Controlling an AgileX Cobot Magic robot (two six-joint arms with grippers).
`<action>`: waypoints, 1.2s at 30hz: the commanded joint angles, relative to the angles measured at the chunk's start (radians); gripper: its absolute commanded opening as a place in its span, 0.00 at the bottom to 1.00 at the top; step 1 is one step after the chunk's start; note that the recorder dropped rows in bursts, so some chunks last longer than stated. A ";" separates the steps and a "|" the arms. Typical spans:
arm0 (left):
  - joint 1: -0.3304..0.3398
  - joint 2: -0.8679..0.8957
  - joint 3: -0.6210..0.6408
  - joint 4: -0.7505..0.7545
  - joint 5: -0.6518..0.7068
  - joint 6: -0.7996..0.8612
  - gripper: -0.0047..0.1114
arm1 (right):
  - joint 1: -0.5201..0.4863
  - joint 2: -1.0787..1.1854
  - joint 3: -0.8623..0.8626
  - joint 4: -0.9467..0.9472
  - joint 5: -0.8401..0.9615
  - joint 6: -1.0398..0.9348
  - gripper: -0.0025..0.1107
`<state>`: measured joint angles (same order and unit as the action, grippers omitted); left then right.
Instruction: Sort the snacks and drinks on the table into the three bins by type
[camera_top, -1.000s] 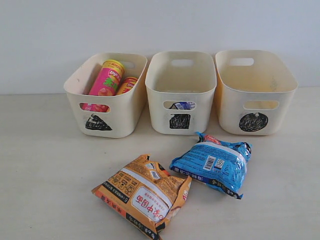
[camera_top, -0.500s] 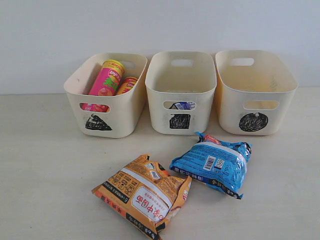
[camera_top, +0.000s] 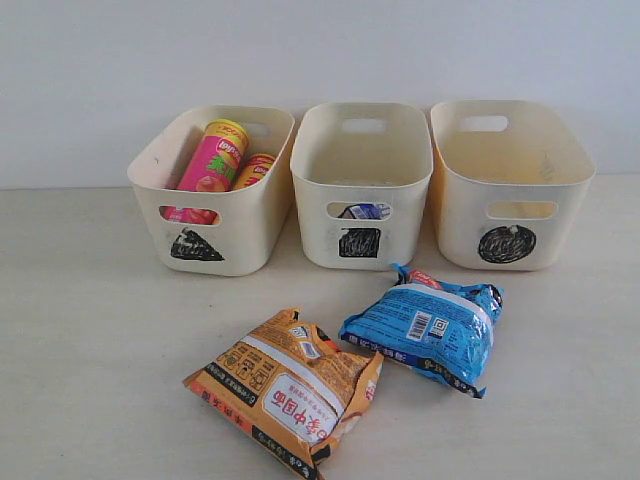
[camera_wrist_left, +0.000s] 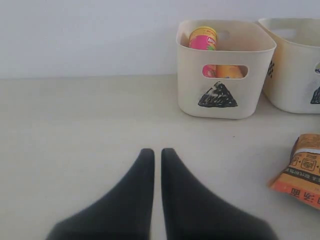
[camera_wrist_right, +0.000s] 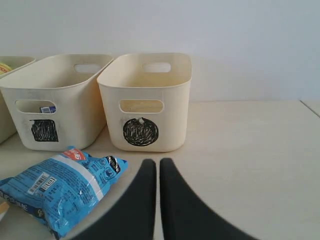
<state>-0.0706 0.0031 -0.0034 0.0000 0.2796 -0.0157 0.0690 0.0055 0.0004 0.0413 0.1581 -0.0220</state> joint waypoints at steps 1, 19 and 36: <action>0.003 -0.003 0.003 0.009 -0.011 -0.011 0.07 | 0.000 -0.005 0.000 0.000 -0.017 -0.002 0.02; 0.003 -0.003 0.003 0.009 -0.011 -0.011 0.07 | 0.000 0.085 -0.156 0.055 -0.311 0.129 0.02; 0.003 -0.003 0.003 0.009 -0.011 -0.011 0.07 | 0.000 0.837 -0.668 0.057 0.322 -0.120 0.02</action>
<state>-0.0706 0.0031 -0.0034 0.0000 0.2778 -0.0165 0.0690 0.7392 -0.6162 0.0960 0.3521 -0.0987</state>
